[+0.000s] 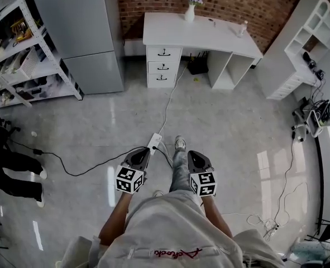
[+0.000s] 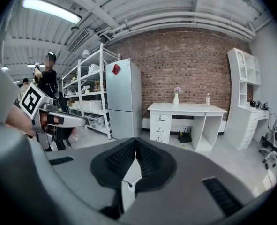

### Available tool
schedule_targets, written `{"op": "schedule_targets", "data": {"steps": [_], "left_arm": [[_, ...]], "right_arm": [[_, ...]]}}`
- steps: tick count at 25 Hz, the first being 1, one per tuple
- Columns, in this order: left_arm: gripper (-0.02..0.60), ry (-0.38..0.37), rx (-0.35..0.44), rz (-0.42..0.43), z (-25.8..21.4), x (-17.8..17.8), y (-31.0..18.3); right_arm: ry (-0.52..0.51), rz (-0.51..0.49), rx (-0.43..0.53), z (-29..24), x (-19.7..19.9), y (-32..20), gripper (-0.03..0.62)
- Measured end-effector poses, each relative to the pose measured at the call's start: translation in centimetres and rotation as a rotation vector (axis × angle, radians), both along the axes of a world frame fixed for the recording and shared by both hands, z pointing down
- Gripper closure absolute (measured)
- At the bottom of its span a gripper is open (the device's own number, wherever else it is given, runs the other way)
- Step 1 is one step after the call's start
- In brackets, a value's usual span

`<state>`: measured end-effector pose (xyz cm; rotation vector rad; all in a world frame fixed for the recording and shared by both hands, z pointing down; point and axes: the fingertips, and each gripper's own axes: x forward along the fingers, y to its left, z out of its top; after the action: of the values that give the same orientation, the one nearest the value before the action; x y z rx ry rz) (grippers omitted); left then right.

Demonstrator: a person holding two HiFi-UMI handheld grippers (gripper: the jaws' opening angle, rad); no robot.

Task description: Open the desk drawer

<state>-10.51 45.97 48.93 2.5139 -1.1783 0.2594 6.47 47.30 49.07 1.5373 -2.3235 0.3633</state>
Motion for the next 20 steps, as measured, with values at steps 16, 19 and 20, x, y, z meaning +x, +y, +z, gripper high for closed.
{"op": "schedule_targets", "data": {"steps": [16, 19, 20], "left_arm": [[0.571, -0.034, -0.001, -0.068, 0.9, 2.7, -11.2], [0.571, -0.041, -0.014, -0.090, 0.9, 4.0, -14.9], [0.571, -0.048, -0.015, -0.092, 0.8, 4.6, -16.3]], "right_arm": [[-0.035, -0.067, -0.032, 2.7, 2.9, -11.5, 0.576], [-0.040, -0.087, -0.030, 2.3, 4.2, -15.7, 0.576], [-0.046, -0.087, -0.033, 2.2, 4.9, -17.2, 0.576]]}}
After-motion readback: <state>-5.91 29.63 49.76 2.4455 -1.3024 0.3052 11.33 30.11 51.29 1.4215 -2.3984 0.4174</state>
